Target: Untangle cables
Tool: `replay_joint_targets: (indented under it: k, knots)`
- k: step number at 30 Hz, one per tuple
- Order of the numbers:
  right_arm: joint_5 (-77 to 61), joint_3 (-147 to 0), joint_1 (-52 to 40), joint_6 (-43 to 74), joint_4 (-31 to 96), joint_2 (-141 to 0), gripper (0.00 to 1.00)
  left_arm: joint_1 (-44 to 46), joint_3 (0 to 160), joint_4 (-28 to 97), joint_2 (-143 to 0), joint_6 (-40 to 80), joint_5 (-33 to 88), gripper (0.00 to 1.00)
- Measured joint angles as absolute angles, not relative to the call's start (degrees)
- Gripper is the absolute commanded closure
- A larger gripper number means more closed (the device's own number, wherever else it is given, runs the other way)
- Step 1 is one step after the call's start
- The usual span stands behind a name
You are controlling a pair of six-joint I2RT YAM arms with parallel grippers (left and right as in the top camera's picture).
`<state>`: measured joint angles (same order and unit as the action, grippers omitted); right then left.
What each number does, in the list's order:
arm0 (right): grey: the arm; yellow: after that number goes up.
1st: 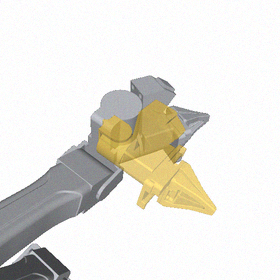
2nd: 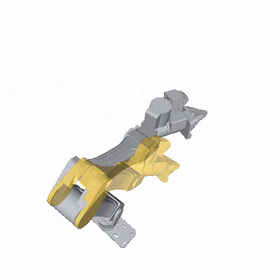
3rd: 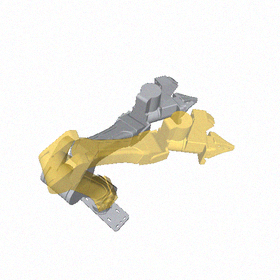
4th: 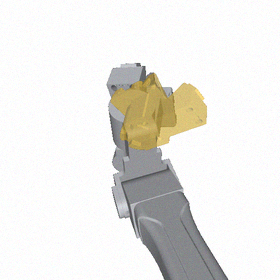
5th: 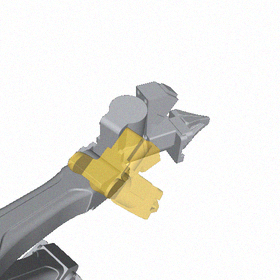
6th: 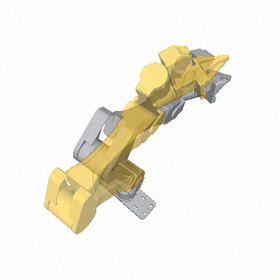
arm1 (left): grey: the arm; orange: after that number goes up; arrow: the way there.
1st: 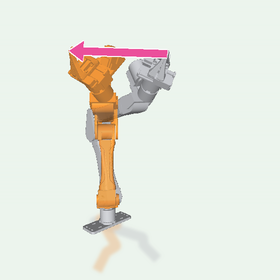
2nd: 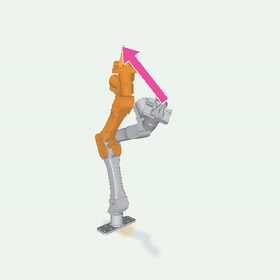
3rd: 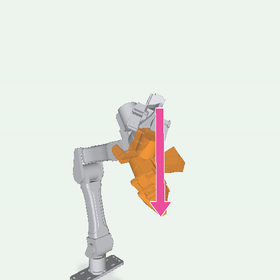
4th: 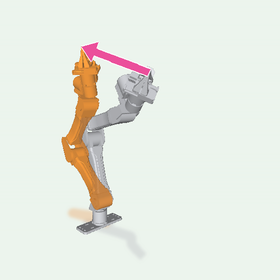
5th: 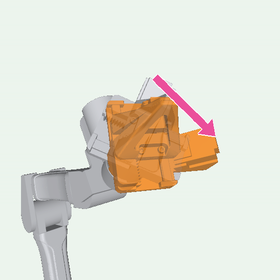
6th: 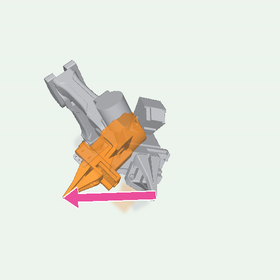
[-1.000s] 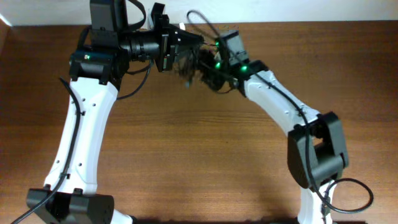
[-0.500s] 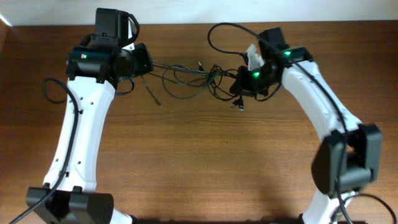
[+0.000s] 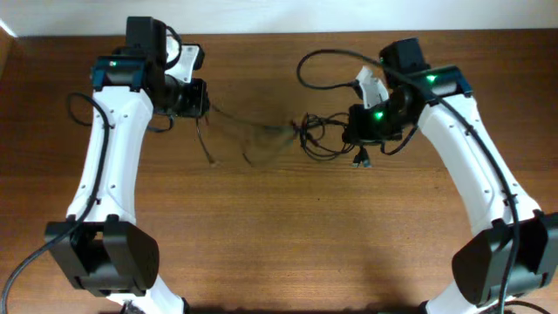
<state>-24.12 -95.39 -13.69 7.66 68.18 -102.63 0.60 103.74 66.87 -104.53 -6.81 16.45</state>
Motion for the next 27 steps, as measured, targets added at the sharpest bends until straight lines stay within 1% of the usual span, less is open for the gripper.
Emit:
replay_joint_targets:
  k: [1,2,6,10,11,14,17,19,21,24,27]
  knots:
    - [-22.7,-95.3,-14.7,8.2,68.2,-102.6,0.96,0.4,103.7,67.8,-104.5,-9.5,18.8,0.35]
    - [-21.9,-95.3,-15.3,8.6,68.2,-102.6,0.96,0.4,103.7,67.9,-104.5,-10.8,19.7,0.33]
    - [-20.8,-95.3,-16.3,9.8,68.1,-102.7,0.96,0.4,103.7,68.0,-104.5,-17.6,21.5,0.34]
    - [-20.7,-95.3,-16.5,11.6,67.3,-104.2,0.96,2.2,103.7,68.5,-104.9,-20.4,22.4,0.32]
    - [-20.8,-95.3,-16.5,11.8,67.1,-104.8,0.96,2.9,103.5,68.4,-105.1,-20.7,22.9,0.3]
    - [-20.8,-95.3,-16.5,12.3,66.0,-105.3,0.96,6.9,100.4,68.3,-106.4,-21.5,27.4,0.18]
    - [-21.6,-95.3,-16.2,13.3,65.5,-105.3,0.96,11.5,99.1,66.2,-107.0,-19.6,28.3,0.18]
    - [-23.6,-95.3,-15.4,13.5,64.9,-105.3,0.96,14.2,99.1,62.9,-107.0,-15.5,26.8,0.23]
    - [-25.3,-95.3,-13.9,14.4,64.5,-105.3,0.96,14.7,99.0,60.0,-105.8,-11.5,25.5,0.24]
    - [-28.1,-95.2,-11.7,15.0,63.0,-105.3,0.96,15.1,95.9,53.7,-98.4,-8.6,23.9,0.22]
    - [-30.2,-95.2,-10.7,15.2,63.0,-105.3,0.96,18.0,87.9,45.5,-93.1,-7.7,22.4,0.22]
